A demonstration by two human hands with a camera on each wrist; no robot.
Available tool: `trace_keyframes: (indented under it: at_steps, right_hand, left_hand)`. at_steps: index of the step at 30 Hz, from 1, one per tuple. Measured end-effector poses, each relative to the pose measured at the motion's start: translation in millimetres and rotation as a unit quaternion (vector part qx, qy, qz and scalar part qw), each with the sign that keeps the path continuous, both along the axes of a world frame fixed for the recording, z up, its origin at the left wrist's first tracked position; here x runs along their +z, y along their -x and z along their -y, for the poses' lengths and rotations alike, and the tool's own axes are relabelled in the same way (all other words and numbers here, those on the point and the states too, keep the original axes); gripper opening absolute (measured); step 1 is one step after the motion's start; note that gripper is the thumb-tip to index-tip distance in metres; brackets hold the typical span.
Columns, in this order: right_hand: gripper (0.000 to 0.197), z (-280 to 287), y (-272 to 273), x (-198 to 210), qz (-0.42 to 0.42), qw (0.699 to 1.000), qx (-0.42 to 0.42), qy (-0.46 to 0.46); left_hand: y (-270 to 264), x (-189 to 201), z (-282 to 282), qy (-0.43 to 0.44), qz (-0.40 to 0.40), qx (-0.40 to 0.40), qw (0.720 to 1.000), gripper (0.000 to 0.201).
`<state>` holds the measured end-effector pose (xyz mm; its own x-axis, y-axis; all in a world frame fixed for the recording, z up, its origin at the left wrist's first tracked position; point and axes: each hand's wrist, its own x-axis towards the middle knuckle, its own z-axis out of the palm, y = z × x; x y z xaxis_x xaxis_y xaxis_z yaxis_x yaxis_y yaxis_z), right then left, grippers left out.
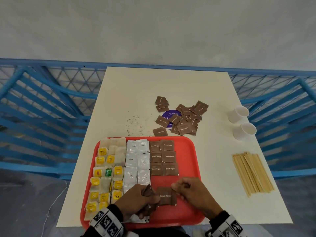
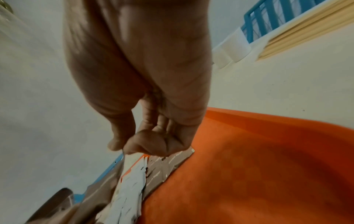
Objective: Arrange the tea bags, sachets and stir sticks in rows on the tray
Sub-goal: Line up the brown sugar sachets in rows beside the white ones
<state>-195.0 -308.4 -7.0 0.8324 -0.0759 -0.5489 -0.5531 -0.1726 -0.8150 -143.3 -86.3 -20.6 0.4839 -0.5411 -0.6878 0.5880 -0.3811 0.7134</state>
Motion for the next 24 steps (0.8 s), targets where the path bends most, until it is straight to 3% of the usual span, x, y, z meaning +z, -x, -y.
trace_keyframes:
  at_steps: [10,15,20,24]
  right_hand:
    - [0.012,-4,-5,-16,-0.052,0.998,0.022,-0.041]
    - [0.017,-3,-19,-38,-0.050,0.994,0.064,0.076]
    - [0.031,-24,-33,-56,-0.021,0.981,0.064,0.182]
    - [0.031,-34,-39,-63,-0.016,0.975,0.047,0.218]
  left_hand:
    - [-8,-1,-12,0.013,-0.018,0.012,1.000,0.017]
    - [-14,-2,-39,-0.041,0.008,0.036,0.998,0.027]
    - [-14,-3,-53,-0.052,0.017,0.050,0.997,0.022]
    - [-13,-1,-52,-0.057,0.004,0.057,0.997,0.026]
